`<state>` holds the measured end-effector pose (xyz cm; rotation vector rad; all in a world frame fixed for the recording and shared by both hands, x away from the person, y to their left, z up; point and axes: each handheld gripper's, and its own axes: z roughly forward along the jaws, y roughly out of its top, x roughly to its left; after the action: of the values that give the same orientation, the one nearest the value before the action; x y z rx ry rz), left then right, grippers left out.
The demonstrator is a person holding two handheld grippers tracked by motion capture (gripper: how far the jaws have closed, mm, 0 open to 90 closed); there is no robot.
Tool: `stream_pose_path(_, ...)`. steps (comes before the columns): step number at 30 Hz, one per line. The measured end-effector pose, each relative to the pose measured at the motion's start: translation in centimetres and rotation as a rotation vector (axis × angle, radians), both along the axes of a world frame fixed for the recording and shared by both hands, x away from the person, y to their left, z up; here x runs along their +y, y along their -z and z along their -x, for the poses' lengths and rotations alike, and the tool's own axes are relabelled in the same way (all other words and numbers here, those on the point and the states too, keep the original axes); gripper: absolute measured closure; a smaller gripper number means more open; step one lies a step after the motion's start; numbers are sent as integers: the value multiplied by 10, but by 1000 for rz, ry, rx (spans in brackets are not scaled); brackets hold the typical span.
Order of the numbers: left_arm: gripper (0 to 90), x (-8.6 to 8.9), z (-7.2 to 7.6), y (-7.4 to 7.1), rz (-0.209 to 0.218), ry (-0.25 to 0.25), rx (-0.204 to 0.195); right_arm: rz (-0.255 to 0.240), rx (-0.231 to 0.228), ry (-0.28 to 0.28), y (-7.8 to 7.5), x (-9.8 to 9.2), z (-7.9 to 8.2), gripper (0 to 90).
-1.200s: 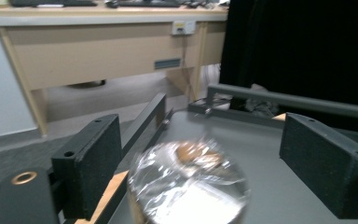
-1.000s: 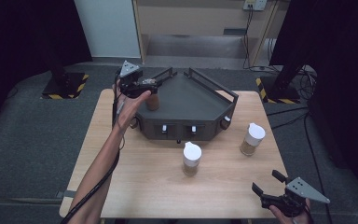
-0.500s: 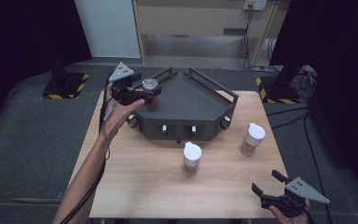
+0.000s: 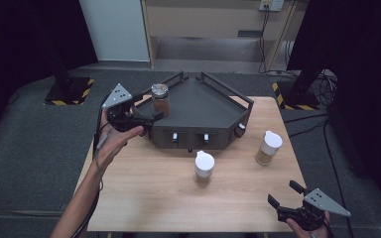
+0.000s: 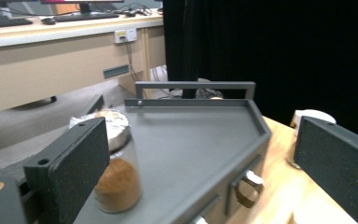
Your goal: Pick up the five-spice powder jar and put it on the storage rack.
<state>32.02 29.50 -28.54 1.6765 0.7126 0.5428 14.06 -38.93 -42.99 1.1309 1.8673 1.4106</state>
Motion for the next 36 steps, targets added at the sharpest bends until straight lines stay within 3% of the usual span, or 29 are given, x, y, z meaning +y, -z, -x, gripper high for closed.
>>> stream_pose_path(17, 21, 29, 58, 51, 1, 37, -24, -8, 8, -3, 0, -1, -1, 39)
stream_pose_path(24, 24, 43, 77, 82, 50, 45, -16, -6, 11, -8, 0, -1, -1, 39)
stream_pose_path(27, 25, 47, 89, 96, 35, 23, -11, -4, 10, -8, 0, -1, -1, 39)
stream_pose_path(36, 29, 65, 109, 128, 66, -16, 11, -6, 10, -5, 0, -1, -1, 39)
